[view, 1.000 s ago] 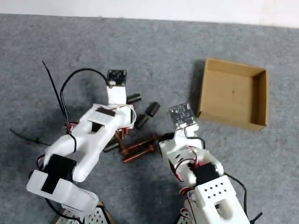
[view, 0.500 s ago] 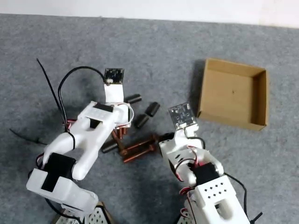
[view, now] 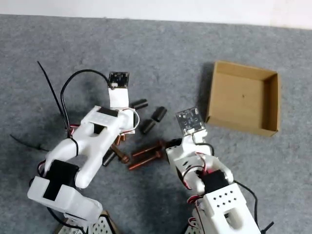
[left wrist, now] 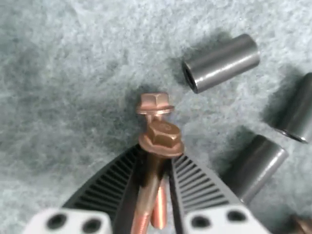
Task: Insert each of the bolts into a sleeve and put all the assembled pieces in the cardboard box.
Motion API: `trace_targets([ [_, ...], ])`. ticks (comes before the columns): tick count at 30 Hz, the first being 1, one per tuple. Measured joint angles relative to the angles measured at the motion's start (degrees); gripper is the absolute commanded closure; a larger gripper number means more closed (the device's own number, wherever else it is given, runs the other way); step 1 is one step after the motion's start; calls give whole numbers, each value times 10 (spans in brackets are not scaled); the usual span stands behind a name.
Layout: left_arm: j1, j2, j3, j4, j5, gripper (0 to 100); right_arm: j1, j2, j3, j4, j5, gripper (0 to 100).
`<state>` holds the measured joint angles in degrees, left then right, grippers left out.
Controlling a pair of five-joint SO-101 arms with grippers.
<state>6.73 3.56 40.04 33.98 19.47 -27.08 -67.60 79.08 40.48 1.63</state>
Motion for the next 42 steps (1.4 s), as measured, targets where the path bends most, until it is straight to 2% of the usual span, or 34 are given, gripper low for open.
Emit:
trace_targets([
  [7, -4, -40, 17, 22, 0, 996, 0, 0, 0, 0, 24, 993],
  [16, -14, -221, 147, 12, 0, 996, 0, 0, 0, 0, 25, 993],
  [31, -16, -525, 447, -279, -2, 995, 0, 0, 0, 0, 25, 993],
  [37, -42, -578, 524, -410, -2, 995, 0, 0, 0, 0, 25, 993],
  [42, -41, -583, 535, -444, -2, 995, 0, 0, 0, 0, 25, 993],
])
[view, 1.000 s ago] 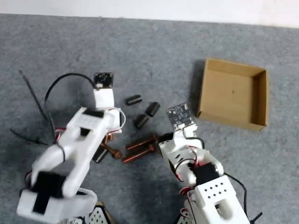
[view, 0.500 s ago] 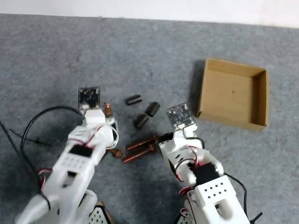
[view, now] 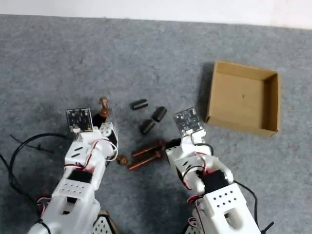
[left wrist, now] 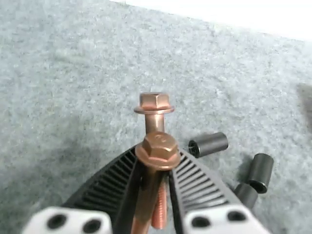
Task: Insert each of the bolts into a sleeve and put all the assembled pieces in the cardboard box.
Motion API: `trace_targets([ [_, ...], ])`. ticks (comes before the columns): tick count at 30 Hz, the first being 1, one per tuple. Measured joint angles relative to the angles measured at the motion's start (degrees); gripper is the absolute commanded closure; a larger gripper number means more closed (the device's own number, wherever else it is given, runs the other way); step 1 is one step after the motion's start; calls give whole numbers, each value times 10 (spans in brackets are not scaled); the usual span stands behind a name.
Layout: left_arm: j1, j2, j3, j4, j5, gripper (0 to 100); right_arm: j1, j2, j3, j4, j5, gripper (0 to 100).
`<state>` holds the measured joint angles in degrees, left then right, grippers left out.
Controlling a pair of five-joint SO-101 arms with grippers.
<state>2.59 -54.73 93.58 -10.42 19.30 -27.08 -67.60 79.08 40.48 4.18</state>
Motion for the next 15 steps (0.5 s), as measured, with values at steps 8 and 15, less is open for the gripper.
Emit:
trace_targets([
  [8, 0, 0, 0, -4, 0, 993, 0, 0, 0, 0, 0, 993],
  [15, 0, 0, 0, -4, 0, 989, 0, 0, 0, 0, 0, 993],
])
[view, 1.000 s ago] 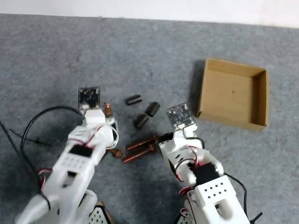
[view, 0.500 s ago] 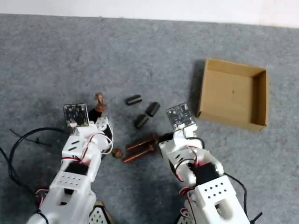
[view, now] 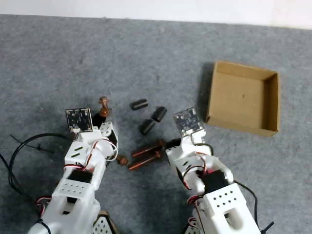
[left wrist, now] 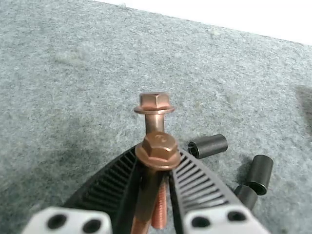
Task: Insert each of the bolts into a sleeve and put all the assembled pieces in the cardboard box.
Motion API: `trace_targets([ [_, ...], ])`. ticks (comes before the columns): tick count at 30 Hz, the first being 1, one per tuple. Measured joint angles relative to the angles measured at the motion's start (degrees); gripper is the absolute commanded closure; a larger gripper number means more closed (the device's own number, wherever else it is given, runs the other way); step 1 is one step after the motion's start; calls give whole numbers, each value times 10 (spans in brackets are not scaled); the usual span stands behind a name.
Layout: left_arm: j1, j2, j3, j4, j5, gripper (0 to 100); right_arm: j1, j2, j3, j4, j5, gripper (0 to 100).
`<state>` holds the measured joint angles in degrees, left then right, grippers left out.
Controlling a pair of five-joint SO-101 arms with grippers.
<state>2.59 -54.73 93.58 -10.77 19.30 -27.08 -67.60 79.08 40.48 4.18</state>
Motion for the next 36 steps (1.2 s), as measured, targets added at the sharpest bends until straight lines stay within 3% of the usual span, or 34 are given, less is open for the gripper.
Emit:
trace_targets([
  [5, 0, 0, 0, 0, 0, 895, 0, 0, 0, 0, 0, 993],
  [7, 0, 0, -2, 22, 0, 908, 0, 0, 0, 0, 0, 993],
  [13, 35, -1, -81, 235, 4, 936, 0, 0, 0, 0, 0, 993],
  [15, 33, -1, -85, 258, 1, 936, 0, 0, 0, 0, 0, 993],
  [30, 37, -1, -86, 269, 1, 941, 0, 0, 0, 0, 0, 993],
  [33, 37, -1, -86, 269, 1, 1000, 0, 0, 0, 0, 0, 993],
  [36, 37, -1, -86, 269, 1, 997, 0, 0, 0, 0, 0, 993],
])
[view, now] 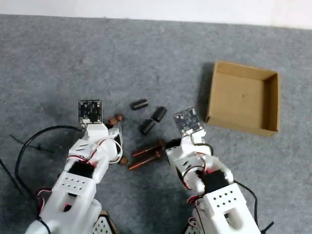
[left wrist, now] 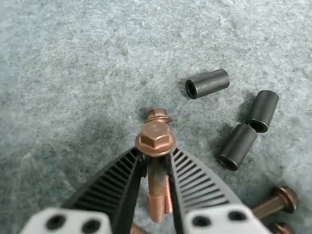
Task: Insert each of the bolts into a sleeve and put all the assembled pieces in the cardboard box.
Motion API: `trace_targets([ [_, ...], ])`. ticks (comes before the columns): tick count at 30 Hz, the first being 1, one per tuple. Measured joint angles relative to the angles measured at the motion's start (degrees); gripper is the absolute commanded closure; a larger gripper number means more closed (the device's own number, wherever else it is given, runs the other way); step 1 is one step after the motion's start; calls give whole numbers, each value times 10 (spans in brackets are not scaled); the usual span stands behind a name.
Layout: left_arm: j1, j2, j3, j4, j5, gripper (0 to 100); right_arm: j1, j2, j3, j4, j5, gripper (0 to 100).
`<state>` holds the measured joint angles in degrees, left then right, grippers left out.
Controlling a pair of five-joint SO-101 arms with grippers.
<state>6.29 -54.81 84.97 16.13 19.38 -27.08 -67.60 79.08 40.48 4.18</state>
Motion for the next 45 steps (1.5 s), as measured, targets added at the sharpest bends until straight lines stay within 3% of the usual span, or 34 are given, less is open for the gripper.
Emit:
trace_targets([
  [17, -27, 0, 0, -3, 0, 995, 0, 0, 16, -9, 0, 993],
  [25, -31, -5, 0, -96, 0, 995, 0, -4, 33, -42, 0, 993],
  [30, -32, -16, 0, -117, 0, 995, 0, -4, 33, -52, 0, 993],
  [35, -29, -107, 0, -117, 0, 995, 0, -4, 33, -52, 0, 993],
  [39, -2, -236, 0, -48, 0, 995, 0, -9, 33, -52, 0, 993],
  [45, 48, -460, 0, 165, 1, 995, 11, -108, 80, -52, 0, 993],
])
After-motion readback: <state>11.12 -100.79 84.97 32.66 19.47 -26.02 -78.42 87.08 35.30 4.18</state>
